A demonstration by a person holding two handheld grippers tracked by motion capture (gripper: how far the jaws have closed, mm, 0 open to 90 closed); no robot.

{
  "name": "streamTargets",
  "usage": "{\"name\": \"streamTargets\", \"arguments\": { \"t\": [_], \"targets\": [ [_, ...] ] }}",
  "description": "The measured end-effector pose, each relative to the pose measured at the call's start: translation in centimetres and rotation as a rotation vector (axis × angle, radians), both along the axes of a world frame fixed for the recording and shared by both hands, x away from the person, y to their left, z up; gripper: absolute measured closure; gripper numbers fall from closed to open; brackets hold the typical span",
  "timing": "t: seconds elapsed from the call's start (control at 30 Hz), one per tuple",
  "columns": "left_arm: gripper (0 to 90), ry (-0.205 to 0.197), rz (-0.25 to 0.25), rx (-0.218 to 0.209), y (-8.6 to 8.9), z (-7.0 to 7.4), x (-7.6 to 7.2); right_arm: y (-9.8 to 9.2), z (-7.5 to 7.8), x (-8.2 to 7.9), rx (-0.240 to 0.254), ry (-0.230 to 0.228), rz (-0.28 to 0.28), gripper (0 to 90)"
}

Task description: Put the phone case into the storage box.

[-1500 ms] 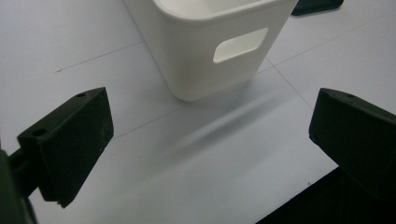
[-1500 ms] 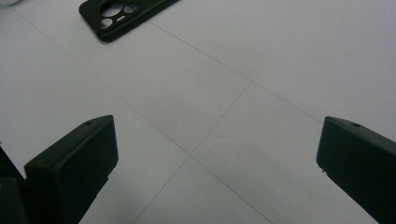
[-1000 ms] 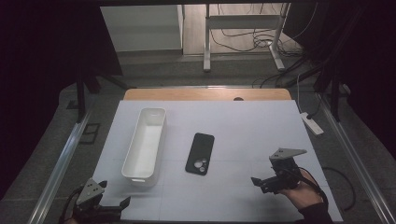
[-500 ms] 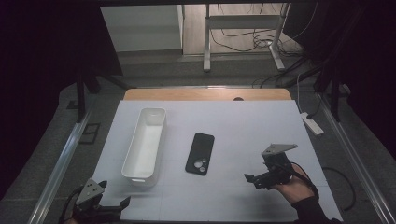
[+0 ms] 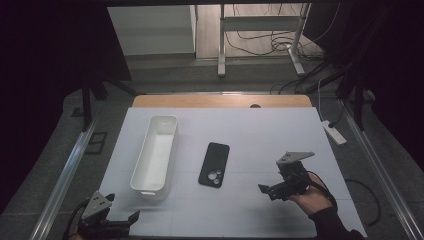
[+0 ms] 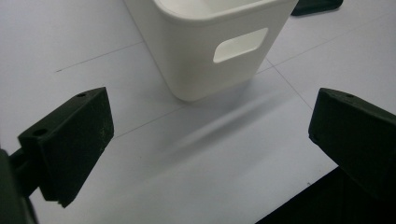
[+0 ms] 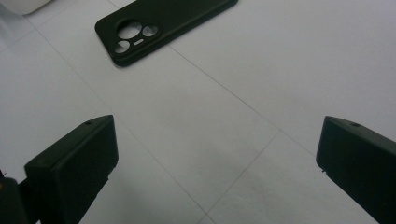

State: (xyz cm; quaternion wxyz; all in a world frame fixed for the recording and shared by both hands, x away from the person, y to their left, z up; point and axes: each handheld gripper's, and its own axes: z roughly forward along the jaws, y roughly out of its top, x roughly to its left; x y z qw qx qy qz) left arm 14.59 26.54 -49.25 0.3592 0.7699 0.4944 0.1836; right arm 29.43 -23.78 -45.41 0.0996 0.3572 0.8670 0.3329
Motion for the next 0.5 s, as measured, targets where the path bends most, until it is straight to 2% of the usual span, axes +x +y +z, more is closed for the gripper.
{"name": "streamTargets", "arguments": {
  "t": [0.5],
  "targets": [
    [1.0, 0.003, -0.001, 0.003, 0.0, 0.0, 0.0, 1.5, -0.1, 0.9, -0.012, -0.001, 0.029, 0.0]
  ]
}}
